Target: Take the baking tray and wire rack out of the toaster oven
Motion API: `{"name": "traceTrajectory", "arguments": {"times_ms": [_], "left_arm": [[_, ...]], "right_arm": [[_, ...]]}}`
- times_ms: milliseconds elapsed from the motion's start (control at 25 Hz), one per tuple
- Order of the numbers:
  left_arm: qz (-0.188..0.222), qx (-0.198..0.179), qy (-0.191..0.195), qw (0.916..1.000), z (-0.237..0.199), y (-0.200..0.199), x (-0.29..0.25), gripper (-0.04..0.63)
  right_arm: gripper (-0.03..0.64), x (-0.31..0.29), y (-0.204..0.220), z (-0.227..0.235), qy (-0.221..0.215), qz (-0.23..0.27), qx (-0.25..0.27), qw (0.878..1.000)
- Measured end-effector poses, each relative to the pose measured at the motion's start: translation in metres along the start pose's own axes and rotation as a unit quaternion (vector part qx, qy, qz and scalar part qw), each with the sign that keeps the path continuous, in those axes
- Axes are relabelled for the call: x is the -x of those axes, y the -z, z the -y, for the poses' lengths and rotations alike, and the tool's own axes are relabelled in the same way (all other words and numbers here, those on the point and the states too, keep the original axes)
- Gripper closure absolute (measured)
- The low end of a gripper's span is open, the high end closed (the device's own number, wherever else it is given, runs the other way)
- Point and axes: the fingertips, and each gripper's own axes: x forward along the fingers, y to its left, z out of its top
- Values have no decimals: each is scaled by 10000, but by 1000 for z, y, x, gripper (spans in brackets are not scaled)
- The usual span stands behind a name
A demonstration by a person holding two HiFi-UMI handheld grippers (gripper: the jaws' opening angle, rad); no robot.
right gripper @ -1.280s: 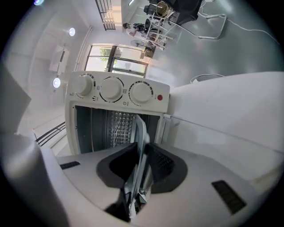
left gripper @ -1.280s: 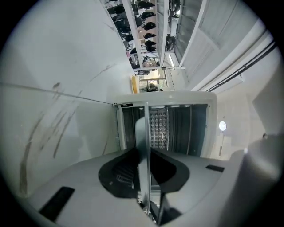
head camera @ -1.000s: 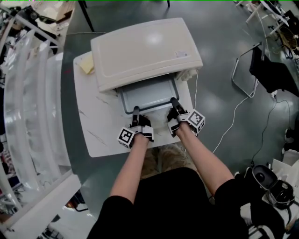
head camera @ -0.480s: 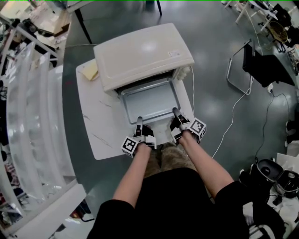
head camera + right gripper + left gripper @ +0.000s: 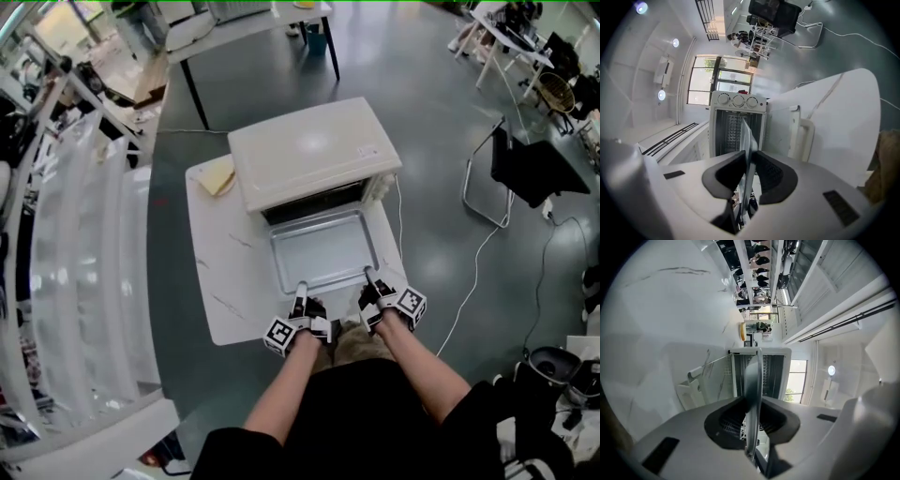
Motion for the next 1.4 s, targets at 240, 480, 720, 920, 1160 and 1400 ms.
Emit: {"name": "traceTrajectory", "arguments": {"times_ms": [240, 480, 720, 920, 1160, 1400], "left_arm": [[-4, -283, 121, 9995, 11, -24, 34, 511], [315, -395, -10, 9987, 2, -66, 81, 511], [882, -264, -102, 9957, -15, -116, 136, 511], [1341, -281, -146, 9905, -22, -163, 166, 511], [1748, -264, -154, 9841, -26, -208, 194, 511], [1907, -178, -425, 9806, -43, -239, 207, 511]], "right_arm": [[529, 10, 40, -6, -16, -184, 67, 9998], [529, 0, 95, -5, 40, -610, 176, 9980], [529, -18, 164, 2, 115, -1227, 309, 9919], [528, -44, 215, 5, 185, -1726, 460, 9837], [526, -69, 267, 7, 262, -2083, 507, 9764], [523, -92, 299, 20, 342, -2243, 503, 9726]]}}
